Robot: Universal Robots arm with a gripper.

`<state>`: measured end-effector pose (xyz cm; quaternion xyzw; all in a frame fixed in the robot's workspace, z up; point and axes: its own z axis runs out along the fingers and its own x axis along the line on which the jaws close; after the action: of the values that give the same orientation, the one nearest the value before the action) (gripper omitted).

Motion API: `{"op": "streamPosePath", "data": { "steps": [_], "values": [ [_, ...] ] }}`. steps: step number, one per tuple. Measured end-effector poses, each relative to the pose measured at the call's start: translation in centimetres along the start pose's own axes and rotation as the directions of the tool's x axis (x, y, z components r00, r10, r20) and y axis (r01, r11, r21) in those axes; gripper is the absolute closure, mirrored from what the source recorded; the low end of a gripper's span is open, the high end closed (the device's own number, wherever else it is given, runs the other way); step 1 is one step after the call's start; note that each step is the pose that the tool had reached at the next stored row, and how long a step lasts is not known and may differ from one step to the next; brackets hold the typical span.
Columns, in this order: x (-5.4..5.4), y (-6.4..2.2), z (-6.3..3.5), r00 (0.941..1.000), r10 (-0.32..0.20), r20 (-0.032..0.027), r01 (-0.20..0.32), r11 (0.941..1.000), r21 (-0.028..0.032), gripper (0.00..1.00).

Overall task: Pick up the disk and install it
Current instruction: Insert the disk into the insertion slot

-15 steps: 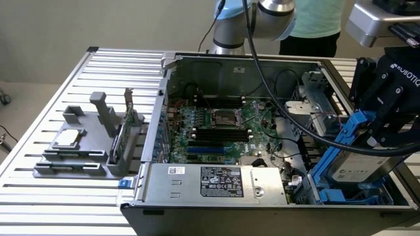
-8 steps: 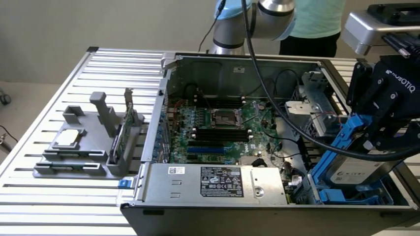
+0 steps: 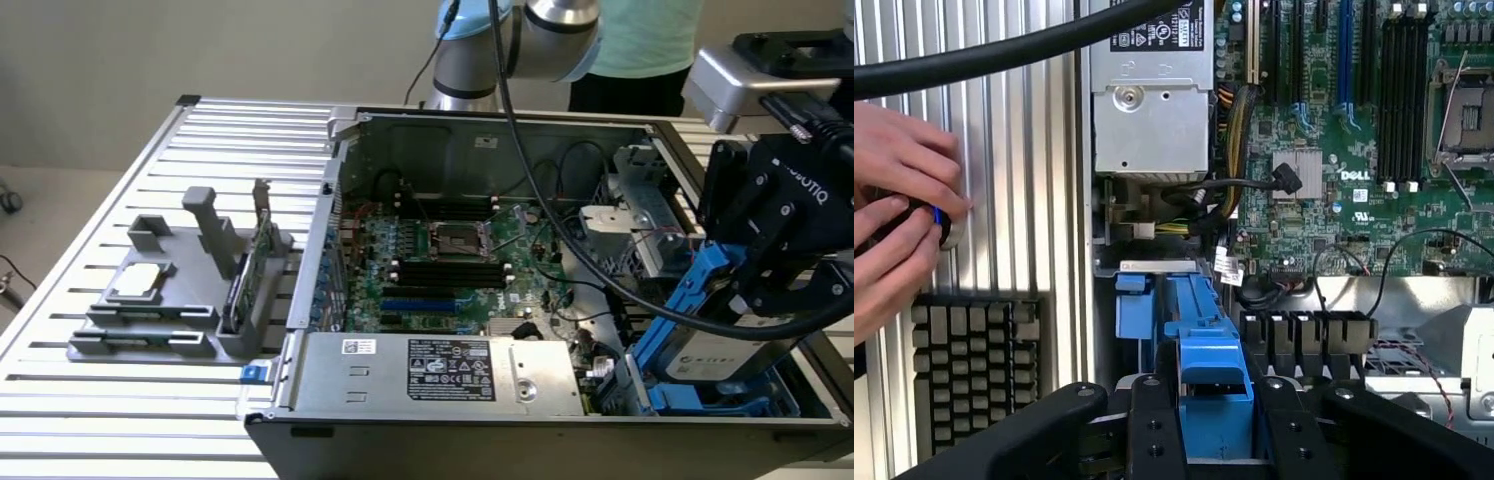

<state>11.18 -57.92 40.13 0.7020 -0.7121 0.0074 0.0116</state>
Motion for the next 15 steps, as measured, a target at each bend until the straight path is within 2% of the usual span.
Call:
{"op": "streamPosePath", "data": {
  "steps": [8, 15],
  "values": [
    [0.0, 0.01, 1.12, 1.0, 0.002, 0.0019, -0.002, 1.0, 0.0007, 0.68],
    [0.3, 0.22, 1.6, 1.0, 0.006, 0.0052, -0.006, 1.0, 0.001, 0.68]
  ]
}}
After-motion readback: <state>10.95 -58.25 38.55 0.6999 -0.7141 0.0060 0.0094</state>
